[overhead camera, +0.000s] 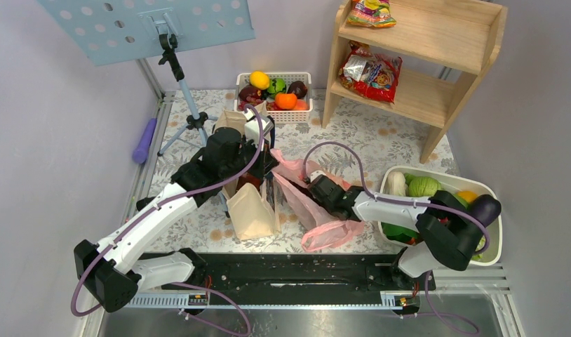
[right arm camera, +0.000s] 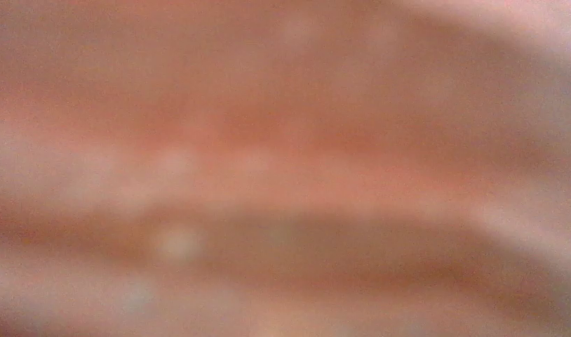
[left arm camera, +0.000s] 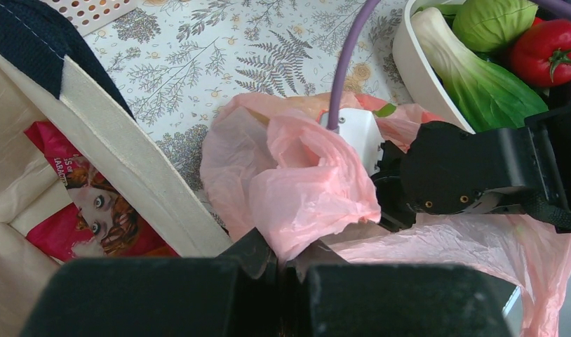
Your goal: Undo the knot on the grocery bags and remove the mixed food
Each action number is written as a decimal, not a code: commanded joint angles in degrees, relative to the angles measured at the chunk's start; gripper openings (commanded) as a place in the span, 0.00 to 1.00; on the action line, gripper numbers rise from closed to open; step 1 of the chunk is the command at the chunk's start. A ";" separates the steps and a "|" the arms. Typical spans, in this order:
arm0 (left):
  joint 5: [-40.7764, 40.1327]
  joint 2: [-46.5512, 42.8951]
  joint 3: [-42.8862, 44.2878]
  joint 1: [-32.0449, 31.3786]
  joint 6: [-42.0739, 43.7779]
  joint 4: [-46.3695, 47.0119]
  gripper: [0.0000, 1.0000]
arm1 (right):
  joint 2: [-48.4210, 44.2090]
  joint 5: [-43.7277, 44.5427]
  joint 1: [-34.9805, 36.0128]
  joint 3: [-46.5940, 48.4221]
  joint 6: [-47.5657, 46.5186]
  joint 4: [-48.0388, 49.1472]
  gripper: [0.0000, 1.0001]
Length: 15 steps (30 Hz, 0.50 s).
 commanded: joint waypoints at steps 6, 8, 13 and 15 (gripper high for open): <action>-1.52 -1.24 0.46 -0.04 0.75 0.26 0.00 | -8.74 3.65 0.64 -1.51 6.88 6.48 0.08; -1.24 -1.39 0.40 -0.12 0.84 0.28 0.00 | -12.34 3.92 0.62 0.08 7.16 7.05 0.04; -0.35 -1.70 0.47 -0.17 0.88 0.43 0.00 | -22.08 5.05 0.59 0.02 11.67 15.03 0.00; -0.47 -1.80 0.42 -0.16 0.79 0.51 0.00 | -25.72 4.54 0.61 -1.51 13.86 21.21 0.00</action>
